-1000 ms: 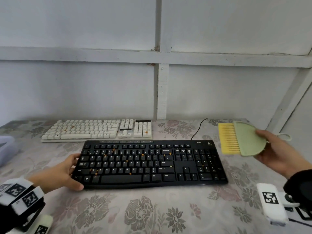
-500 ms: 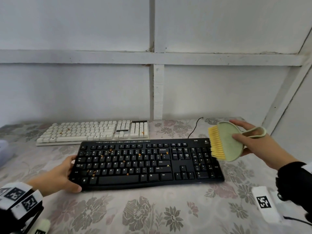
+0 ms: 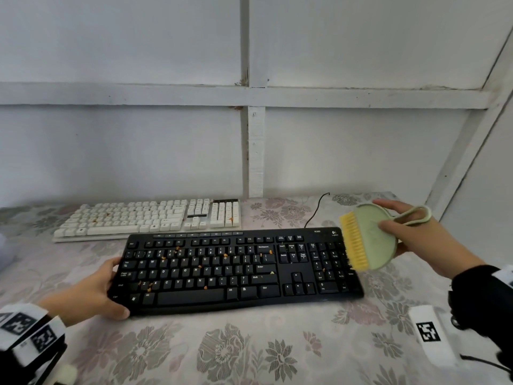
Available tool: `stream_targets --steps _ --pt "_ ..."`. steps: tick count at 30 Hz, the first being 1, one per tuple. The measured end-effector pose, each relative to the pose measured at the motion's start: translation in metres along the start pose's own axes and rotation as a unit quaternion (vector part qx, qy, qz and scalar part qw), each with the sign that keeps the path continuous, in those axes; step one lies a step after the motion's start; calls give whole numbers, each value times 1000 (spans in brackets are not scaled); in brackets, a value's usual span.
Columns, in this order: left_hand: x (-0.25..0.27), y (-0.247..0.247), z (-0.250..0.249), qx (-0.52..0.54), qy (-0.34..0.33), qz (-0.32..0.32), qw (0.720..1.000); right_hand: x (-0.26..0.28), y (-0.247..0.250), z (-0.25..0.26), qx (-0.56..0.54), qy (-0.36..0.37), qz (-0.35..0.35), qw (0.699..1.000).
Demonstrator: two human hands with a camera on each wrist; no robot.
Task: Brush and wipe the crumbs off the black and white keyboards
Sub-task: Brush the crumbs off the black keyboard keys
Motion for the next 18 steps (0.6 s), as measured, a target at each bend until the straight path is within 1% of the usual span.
stream_targets --steps 2,5,7,8,12,14,18 --pt "0 -1 0 -5 2 -2 1000 6 -1 -3 20 -8 12 1000" --pt "1 -3 -2 -2 5 -9 1000 26 -3 -4 47 -29 57 997" --pt "2 -4 -3 1 5 -11 1000 34 -2 -1 47 -36 79 995" --pt "2 -4 -4 1 4 -12 1000 34 0 2 42 -31 74 996" --pt "3 -4 -3 4 7 -14 1000 18 6 11 7 -6 -11 1000" --pt "2 -3 -2 1 7 -15 1000 12 -2 11 5 -1 -14 1000" --pt "0 -2 -1 -3 7 -17 1000 24 -10 4 44 -20 15 999"
Point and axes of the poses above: each hand's wrist, its own x-axis away from the middle knuckle, its own y-axis out of the back of the hand, z = x × y, the point moved 3 cm from there along -x, towards the middle knuckle, and after that the axes turned 14 degrees about y, right-handed, at the moved point
